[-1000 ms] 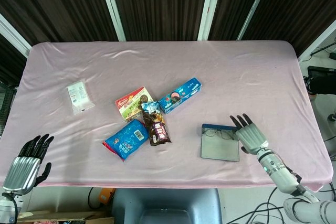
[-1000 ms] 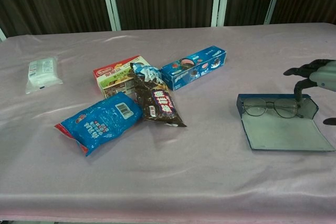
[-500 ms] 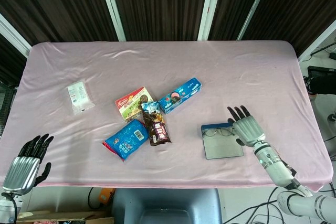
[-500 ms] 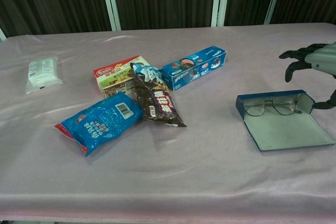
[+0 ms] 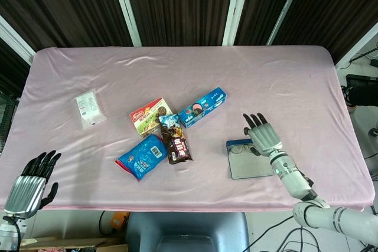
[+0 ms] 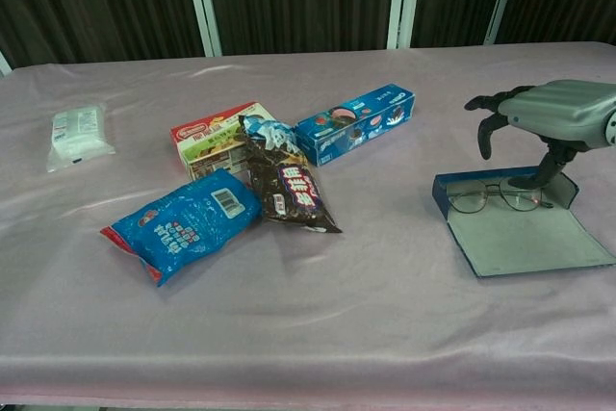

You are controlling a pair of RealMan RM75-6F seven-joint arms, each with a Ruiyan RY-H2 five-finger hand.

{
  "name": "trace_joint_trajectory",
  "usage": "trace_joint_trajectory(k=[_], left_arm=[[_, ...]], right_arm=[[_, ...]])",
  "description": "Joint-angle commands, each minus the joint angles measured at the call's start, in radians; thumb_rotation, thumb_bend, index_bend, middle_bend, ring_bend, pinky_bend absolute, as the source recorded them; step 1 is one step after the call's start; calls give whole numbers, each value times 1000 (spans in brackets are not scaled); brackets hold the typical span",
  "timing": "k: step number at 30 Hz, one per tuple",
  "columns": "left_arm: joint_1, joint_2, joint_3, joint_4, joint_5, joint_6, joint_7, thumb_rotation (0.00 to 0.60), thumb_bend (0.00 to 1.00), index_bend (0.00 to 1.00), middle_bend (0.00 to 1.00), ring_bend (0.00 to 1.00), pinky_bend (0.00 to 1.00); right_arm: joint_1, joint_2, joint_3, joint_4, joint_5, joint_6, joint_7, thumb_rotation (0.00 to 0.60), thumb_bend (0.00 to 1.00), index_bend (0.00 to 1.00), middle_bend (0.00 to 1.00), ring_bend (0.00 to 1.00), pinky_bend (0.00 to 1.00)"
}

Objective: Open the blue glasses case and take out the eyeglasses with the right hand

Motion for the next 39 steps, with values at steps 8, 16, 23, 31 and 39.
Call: trace_joint_trajectory(k=[8, 16, 23, 31, 39], left_arm=[[1, 6, 0, 2, 3, 4, -14, 600, 458, 0, 51, 53, 155], [1, 5, 0, 0, 1, 4, -10, 600, 459, 0, 51, 52, 155], [0, 5, -1, 0, 0, 2, -10, 600, 458, 0, 51, 52, 155], [0, 6, 0, 0, 0, 2, -11, 600, 458, 0, 51, 53, 156], [-1, 5, 0, 1, -1, 0, -11, 600, 459, 0, 51, 52, 155]], right_arm=[[18, -13, -5, 16, 46, -9, -37, 600, 487, 536, 0, 0, 0], [28, -27, -20, 38, 61, -23, -49, 600, 526, 557, 0, 0, 0], [33, -30, -23, 41, 70, -21, -53, 600, 530, 569, 0, 0, 0], [35, -33, -28, 49, 77, -21, -56, 600, 538, 600, 0, 0, 0], [35, -37, -29, 52, 75, -13, -52, 600, 541, 631, 0, 0, 0]])
